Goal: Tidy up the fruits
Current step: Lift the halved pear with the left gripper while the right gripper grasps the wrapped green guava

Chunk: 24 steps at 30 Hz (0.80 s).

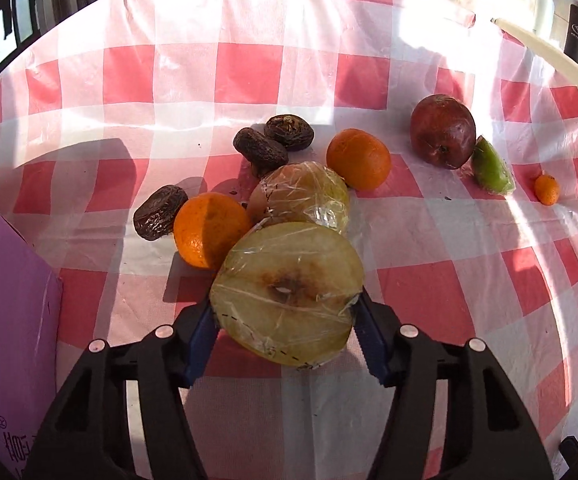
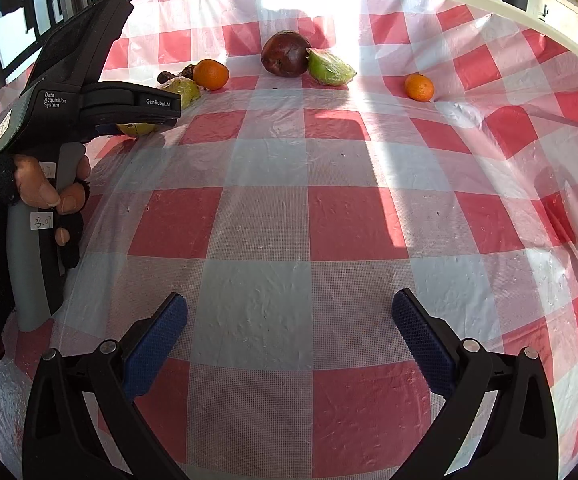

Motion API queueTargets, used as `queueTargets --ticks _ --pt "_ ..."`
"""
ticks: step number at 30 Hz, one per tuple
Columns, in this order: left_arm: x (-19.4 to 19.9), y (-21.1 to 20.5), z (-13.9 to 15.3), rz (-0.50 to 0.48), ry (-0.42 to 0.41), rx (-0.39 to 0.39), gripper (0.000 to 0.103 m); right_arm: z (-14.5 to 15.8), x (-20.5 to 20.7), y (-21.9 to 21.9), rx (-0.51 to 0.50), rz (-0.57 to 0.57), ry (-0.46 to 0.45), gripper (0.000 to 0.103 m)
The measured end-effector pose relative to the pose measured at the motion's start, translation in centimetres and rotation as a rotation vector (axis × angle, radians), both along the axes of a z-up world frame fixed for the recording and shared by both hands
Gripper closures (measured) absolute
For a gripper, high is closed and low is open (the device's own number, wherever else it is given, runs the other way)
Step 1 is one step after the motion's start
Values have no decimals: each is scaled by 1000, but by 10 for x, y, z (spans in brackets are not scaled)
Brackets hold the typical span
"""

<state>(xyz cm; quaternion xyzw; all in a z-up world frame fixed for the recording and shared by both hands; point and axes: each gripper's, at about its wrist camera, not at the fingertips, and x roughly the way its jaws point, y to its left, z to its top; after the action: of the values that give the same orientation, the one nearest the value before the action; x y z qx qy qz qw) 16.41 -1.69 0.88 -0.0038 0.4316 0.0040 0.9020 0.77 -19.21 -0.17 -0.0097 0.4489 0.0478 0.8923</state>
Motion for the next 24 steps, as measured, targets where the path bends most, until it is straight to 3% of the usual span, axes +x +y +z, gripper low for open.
queueTargets --ticks 5,11,21,24 --pt "-57 16 3 8 -22 -91 42 2 0 -2 16 -1 -3 4" --pt "-103 42 1 22 -58 -262 42 7 20 -15 107 -38 -17 5" --pt "-102 44 0 18 -55 -286 42 22 127 -15 107 -54 -124 12" --pt "-101 40 0 18 -51 -265 42 18 173 -25 142 -90 -90 16"
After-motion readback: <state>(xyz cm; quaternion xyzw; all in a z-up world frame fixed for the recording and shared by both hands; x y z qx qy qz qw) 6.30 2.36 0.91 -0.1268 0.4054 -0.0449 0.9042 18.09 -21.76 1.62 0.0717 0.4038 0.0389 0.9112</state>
